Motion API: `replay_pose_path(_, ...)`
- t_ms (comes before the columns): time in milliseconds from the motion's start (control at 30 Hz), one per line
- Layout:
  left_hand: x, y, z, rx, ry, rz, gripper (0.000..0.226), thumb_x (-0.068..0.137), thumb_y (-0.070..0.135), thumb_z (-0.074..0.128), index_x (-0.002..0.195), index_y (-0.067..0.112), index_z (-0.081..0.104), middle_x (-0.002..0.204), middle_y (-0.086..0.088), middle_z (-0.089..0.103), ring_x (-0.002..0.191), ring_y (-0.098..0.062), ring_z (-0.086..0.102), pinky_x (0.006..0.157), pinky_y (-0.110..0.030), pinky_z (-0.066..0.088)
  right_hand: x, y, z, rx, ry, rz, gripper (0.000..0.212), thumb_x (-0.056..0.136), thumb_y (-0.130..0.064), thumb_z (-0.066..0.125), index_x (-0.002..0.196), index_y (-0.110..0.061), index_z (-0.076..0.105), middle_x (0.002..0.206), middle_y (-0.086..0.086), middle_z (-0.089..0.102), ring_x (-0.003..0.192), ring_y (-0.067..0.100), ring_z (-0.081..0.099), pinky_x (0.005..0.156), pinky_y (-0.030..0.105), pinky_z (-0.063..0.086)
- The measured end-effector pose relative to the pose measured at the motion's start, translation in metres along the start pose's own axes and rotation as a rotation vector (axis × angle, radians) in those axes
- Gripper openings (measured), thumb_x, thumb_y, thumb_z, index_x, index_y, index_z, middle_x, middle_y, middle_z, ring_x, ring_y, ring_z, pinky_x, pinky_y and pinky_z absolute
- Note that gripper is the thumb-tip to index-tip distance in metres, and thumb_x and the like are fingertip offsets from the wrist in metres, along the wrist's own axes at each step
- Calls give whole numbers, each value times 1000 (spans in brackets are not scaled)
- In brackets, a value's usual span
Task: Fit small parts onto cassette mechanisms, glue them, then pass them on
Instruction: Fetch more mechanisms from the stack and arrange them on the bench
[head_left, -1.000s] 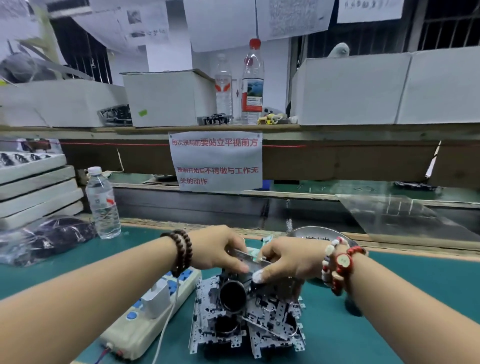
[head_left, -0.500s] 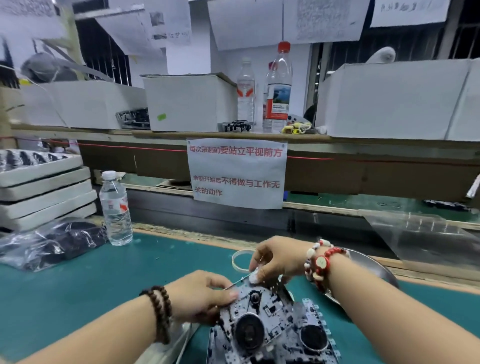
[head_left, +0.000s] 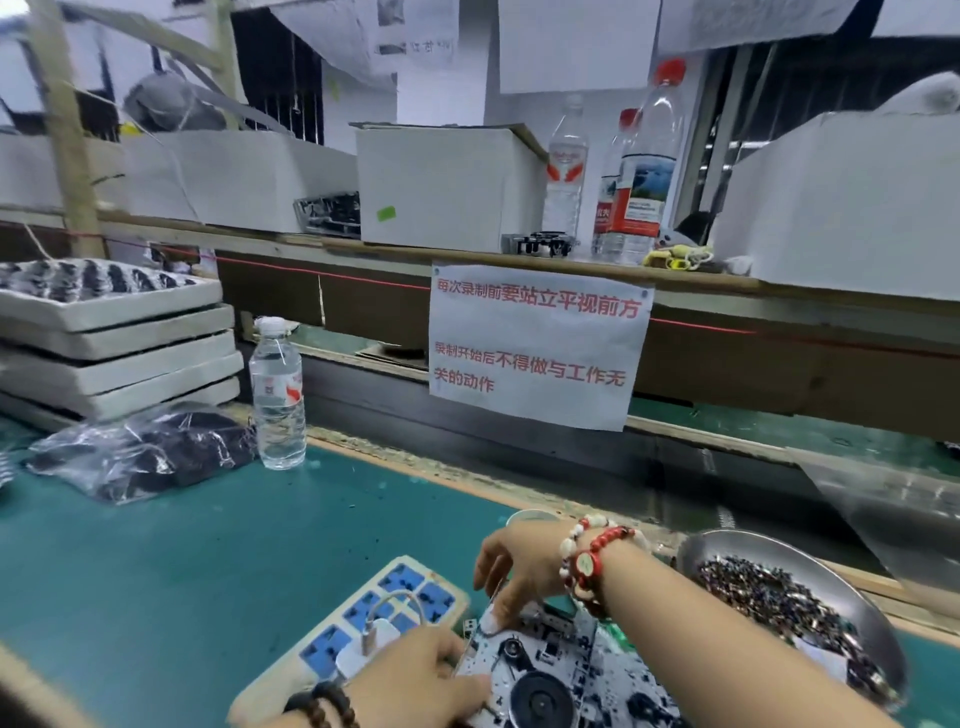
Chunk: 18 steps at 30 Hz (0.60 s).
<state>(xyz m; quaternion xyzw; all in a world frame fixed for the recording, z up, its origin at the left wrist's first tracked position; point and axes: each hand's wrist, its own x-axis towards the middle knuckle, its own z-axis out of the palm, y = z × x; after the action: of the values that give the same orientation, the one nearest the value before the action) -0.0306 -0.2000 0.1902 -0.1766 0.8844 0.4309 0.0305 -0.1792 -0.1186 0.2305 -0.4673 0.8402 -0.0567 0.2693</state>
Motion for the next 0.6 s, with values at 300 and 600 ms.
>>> replay_pose_path(300,-3,2,-4,-154,-49,-72,33,97,21,43,64,22,40,62,8,38,63,0,44,74,14,20,4,8,10,31,36,-4,53,77,-35,73,125,-21,53,128,-1,57,114,18,55,96,30,42)
replay_pose_path(600,-26,51,20,-548,-141,-131,14,95,11,49,85,3,54,68,-8,48,43,-10,50,39,-19,43,-61,36,0,80,233,11,41,83,-43,64,116,-20,61,115,-4,63,91,6,53,81,19,39)
